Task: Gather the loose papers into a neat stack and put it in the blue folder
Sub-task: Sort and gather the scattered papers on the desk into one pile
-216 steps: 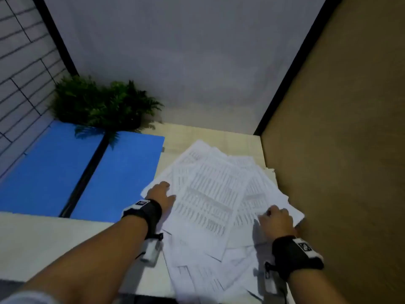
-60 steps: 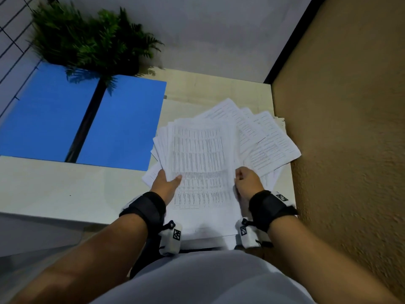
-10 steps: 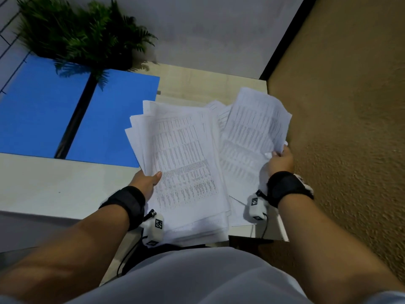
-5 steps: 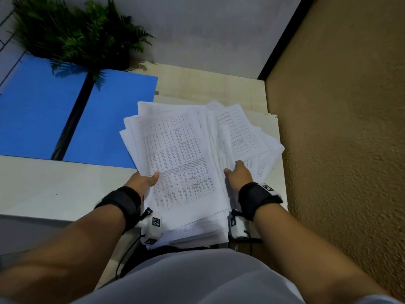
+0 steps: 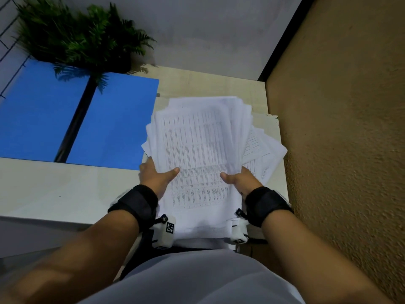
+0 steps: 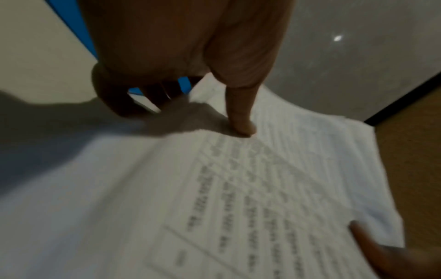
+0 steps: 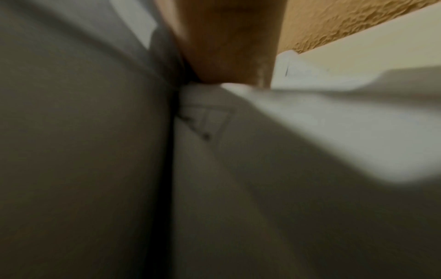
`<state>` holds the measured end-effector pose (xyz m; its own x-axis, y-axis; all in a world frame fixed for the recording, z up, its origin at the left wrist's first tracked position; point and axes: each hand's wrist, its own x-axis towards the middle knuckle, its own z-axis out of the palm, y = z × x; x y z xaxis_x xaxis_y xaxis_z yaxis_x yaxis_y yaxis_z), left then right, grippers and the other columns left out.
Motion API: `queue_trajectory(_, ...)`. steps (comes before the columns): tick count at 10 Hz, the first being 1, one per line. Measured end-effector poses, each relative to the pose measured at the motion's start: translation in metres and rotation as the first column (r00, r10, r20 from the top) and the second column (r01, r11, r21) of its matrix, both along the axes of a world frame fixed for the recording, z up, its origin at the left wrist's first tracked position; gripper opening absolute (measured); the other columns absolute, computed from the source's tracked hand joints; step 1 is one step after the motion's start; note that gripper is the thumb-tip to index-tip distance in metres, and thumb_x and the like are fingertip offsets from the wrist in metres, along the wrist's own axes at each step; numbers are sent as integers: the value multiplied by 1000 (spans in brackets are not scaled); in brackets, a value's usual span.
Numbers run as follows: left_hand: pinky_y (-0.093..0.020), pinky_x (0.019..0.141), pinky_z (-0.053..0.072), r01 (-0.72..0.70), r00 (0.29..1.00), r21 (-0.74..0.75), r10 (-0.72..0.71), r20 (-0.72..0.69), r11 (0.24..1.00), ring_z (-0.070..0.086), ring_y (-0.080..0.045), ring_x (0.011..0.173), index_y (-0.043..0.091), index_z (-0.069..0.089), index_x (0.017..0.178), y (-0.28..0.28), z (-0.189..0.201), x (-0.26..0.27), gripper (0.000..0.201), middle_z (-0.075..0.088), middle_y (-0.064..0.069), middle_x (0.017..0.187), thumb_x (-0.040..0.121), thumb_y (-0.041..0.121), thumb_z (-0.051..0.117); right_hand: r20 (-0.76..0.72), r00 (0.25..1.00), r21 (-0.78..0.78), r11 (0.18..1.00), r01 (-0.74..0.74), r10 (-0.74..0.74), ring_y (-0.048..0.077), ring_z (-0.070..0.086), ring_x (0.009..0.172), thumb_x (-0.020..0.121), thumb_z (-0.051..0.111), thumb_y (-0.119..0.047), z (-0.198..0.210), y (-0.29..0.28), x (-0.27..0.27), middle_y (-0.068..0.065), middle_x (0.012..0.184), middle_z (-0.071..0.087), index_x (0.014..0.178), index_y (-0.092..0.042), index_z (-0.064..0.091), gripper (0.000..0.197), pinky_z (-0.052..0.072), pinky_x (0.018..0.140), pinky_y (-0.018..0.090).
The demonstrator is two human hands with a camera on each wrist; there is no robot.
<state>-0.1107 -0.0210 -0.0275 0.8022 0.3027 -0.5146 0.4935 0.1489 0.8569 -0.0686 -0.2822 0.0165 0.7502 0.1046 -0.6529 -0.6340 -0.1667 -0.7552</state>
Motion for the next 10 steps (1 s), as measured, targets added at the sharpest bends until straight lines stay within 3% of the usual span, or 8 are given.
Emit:
queue_trajectory(1,-40,97,53,51,996,-177,-37,79,983,64,-18,116,26,44,135,0,27,0,83,60,-4,131,66,12,89,-8,1000,117,993,26,-25,23,60,120,80,73,-13,8,-9,2,6,125,67,131,-9,56,54,36,113,44)
queue_trajectory(2,-32,106,44,240,970,-229,-228,79,943,65,-8,110,17,54,134,-5,46,-3,55,70,2,120,83,6,73,-13,1000,182,983,-8,10,26,62,118,80,73,-16,16,-7,5,8,124,67,129,-9,58,52,40,110,46)
queue_trajectory(4,-47,109,36,27,993,-45,-32,-115,999,53,-28,125,16,51,137,22,12,0,57,61,-4,130,85,24,72,19,898,-23,897,441,-440,24,61,93,90,66,-16,26,10,21,6,105,65,129,-8,50,43,47,85,31)
queue_trajectory(5,-44,111,36,72,980,39,-64,-188,997,50,-34,131,4,47,139,35,-10,-5,65,57,-13,134,85,27,73,-12,825,-239,802,547,-566,27,55,120,91,66,-18,18,6,33,12,132,55,138,0,43,55,43,90,27)
queue_trajectory(7,-43,110,38,123,965,86,-99,-243,989,52,-33,129,2,46,140,48,-25,-7,70,56,-14,139,85,35,73,-135,904,-338,876,344,-406,27,65,101,78,71,-44,-6,14,48,7,106,65,127,-2,57,67,51,92,33)
queue_trajectory(8,-45,113,35,66,972,7,-62,-225,998,52,-29,130,7,47,141,53,-27,-8,71,58,-8,138,81,33,76,-70,949,-402,880,254,-306,19,54,94,96,50,-34,-6,11,53,8,112,56,135,-5,50,49,46,77,28)
queue_trajectory(9,-39,113,32,44,975,-57,-56,-216,997,49,-22,128,10,45,143,55,-25,-9,61,55,-2,136,88,21,70,115,962,-563,781,269,-248,25,55,101,98,43,-20,6,-3,50,14,114,54,132,-2,46,39,41,80,31)
queue_trajectory(10,-43,115,31,40,978,-53,-50,-205,998,49,-27,132,8,44,144,58,-21,-7,64,55,-7,141,87,22,71,219,971,-726,649,229,-99,21,46,87,96,43,-14,13,-30,54,8,99,46,103,-14,49,9,34,75,27)
